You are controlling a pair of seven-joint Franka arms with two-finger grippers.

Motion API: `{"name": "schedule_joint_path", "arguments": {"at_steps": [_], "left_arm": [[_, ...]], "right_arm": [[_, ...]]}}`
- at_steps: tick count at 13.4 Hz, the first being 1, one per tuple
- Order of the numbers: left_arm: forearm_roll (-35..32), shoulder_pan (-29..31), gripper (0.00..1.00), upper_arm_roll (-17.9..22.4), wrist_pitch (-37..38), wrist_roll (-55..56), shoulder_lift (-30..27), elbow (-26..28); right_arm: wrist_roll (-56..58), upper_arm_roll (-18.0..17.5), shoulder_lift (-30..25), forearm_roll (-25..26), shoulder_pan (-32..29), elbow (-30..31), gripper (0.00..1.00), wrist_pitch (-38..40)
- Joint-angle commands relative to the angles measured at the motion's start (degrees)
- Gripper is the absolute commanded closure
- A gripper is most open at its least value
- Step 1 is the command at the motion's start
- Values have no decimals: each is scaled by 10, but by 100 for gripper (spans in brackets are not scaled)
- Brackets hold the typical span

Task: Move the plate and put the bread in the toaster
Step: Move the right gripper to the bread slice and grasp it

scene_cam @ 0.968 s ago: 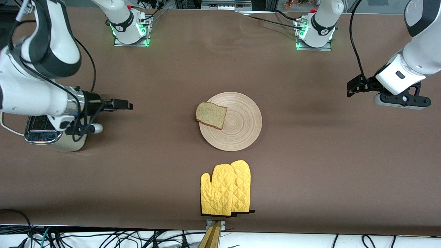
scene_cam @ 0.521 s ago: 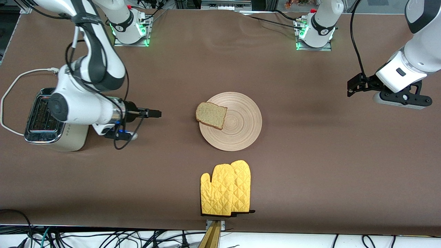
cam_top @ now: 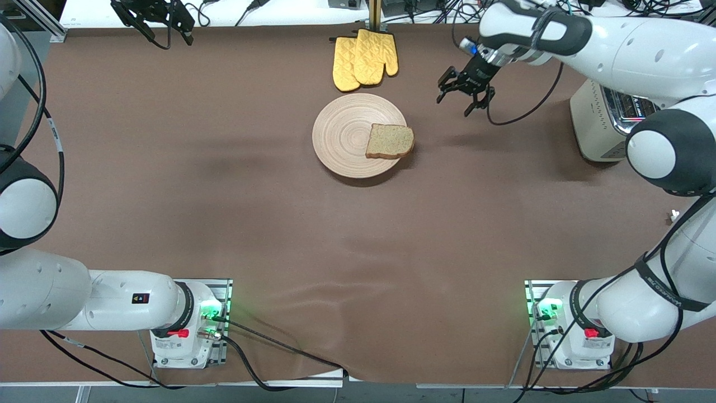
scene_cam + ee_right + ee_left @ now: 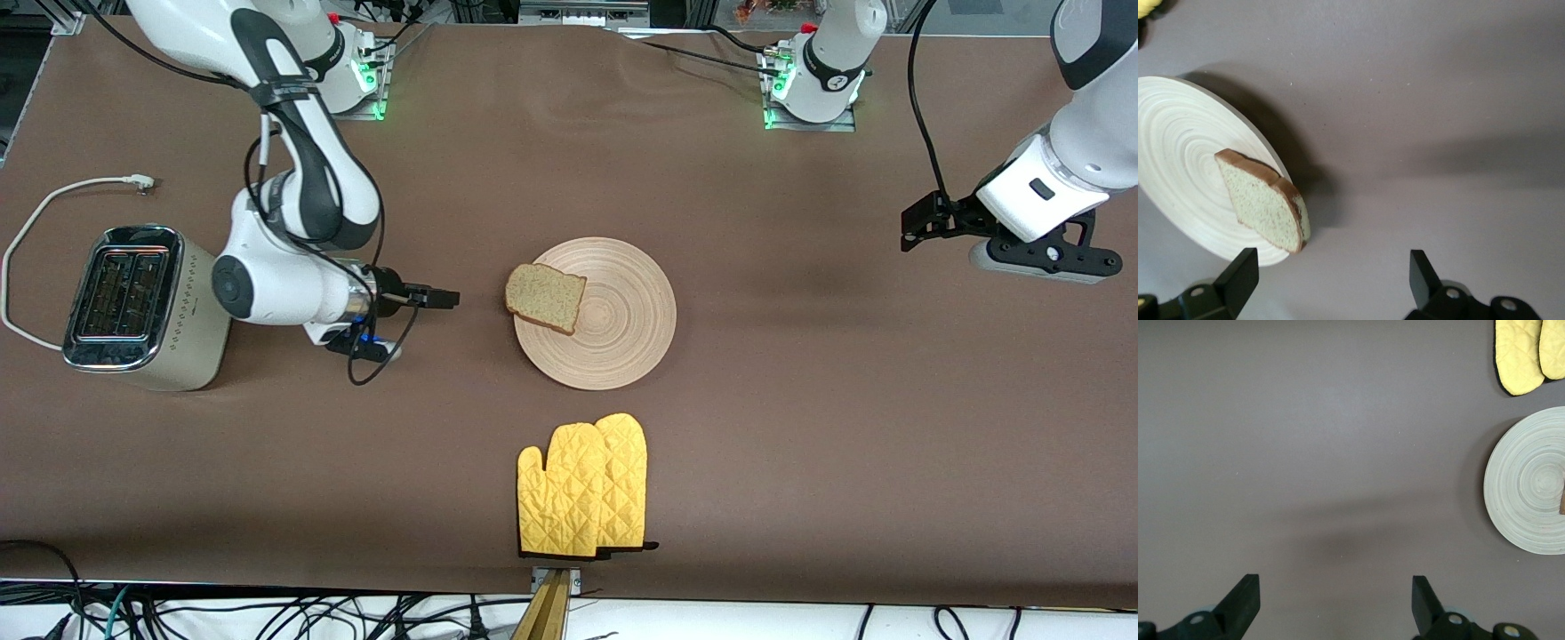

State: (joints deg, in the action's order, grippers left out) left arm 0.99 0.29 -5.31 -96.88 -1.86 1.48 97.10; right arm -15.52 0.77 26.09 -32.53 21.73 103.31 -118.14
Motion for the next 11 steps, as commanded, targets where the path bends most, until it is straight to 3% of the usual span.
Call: {"name": "schedule_joint_path", "arguments": {"at_steps": [1, 5, 11], "left_arm": [[2, 2, 0, -1, 11, -11, 13, -24], [2, 3, 0, -1, 12, -11, 16, -31], [2, 5, 0, 0, 18, -14, 19, -31]], "right_arm": [[-43, 3, -4, -10, 60, 48, 0, -90], [-67, 3, 32, -52, 105, 50, 0, -147], [-67, 3, 52, -82, 121, 49, 0, -175]]}}
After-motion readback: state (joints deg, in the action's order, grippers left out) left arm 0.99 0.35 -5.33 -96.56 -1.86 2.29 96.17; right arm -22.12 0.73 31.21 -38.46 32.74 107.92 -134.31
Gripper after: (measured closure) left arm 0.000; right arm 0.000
